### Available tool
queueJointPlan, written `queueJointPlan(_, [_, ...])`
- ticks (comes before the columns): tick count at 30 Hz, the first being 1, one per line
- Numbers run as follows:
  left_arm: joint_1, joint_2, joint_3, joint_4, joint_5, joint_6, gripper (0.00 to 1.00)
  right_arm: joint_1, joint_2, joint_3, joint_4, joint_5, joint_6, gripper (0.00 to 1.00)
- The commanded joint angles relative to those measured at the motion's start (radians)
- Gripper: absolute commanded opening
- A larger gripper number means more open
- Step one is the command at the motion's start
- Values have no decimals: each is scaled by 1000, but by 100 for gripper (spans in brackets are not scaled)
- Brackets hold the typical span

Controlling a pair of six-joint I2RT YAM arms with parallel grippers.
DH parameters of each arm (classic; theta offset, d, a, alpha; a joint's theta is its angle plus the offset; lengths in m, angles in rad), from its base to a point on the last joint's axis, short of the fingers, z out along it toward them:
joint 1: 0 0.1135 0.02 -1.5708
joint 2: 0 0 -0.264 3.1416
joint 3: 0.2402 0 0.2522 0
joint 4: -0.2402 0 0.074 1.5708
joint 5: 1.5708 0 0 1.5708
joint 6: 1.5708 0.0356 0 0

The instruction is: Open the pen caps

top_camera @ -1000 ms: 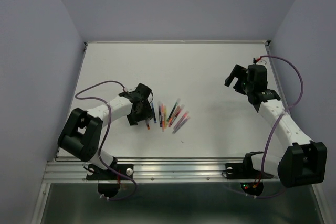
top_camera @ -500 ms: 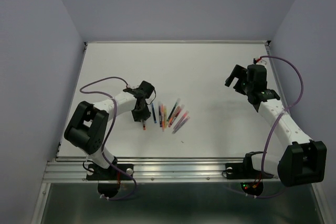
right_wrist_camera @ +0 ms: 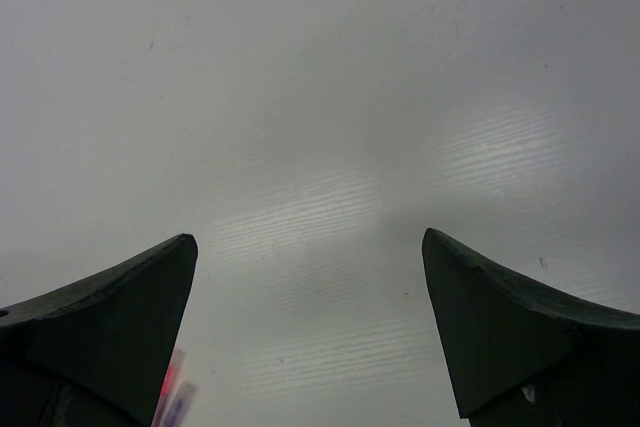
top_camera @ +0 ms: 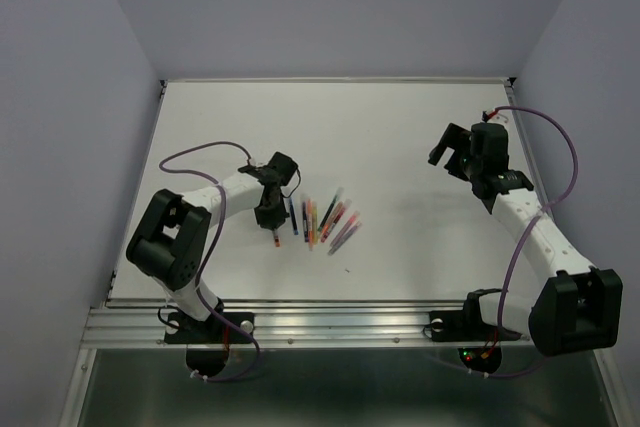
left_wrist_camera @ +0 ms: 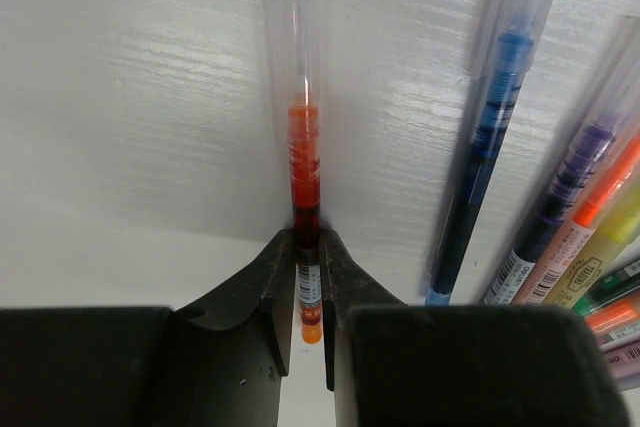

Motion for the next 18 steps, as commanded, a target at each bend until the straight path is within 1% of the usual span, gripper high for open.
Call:
queueJointPlan(1, [-3, 17, -13, 28, -47, 34, 0, 1, -38, -6, 19, -42, -26, 100])
queueJointPlan(4, [-3, -39, -6, 50, -44, 66, 0, 1, -56, 0, 27, -131, -51, 100])
queueJointPlan(6, [-3, -131, -4, 102, -19, 89, 0, 1, -80, -10, 64, -231, -75, 100])
queueJointPlan(7, [-3, -203, -7, 152, 2, 119, 0, 1, -90, -18, 85, -328, -82, 100])
queueJointPlan(8, [-7, -240, -10, 179, 15, 133, 0, 1, -100, -29, 105, -379, -85, 100])
queueJointPlan(9, [-10, -277, -19, 211, 33, 150, 0, 1, -116, -46, 149, -488, -83, 100])
queueJointPlan(10, [-15, -346, -24, 278, 104, 200, 0, 1, -120, -52, 176, -545, -82, 100])
queueJointPlan(12, [-35, -409, -35, 341, 171, 233, 0, 1, -125, -61, 246, -657, -59, 100])
queueJointPlan(13, [-42, -458, -44, 402, 259, 250, 0, 1, -127, -66, 268, -764, -51, 100])
queueJointPlan(15, [-58, -496, -52, 456, 324, 288, 0, 1, -120, -69, 340, -860, -5, 100])
queueJointPlan(16, [-73, -519, -56, 505, 396, 301, 0, 10, -116, -70, 411, -933, 18, 100])
queueJointPlan(17, [-82, -526, -61, 518, 427, 311, 0, 19, -116, -70, 444, -959, 39, 100])
queueJointPlan(18, [-99, -532, -61, 574, 485, 330, 0, 51, -114, -61, 493, -986, 65, 100])
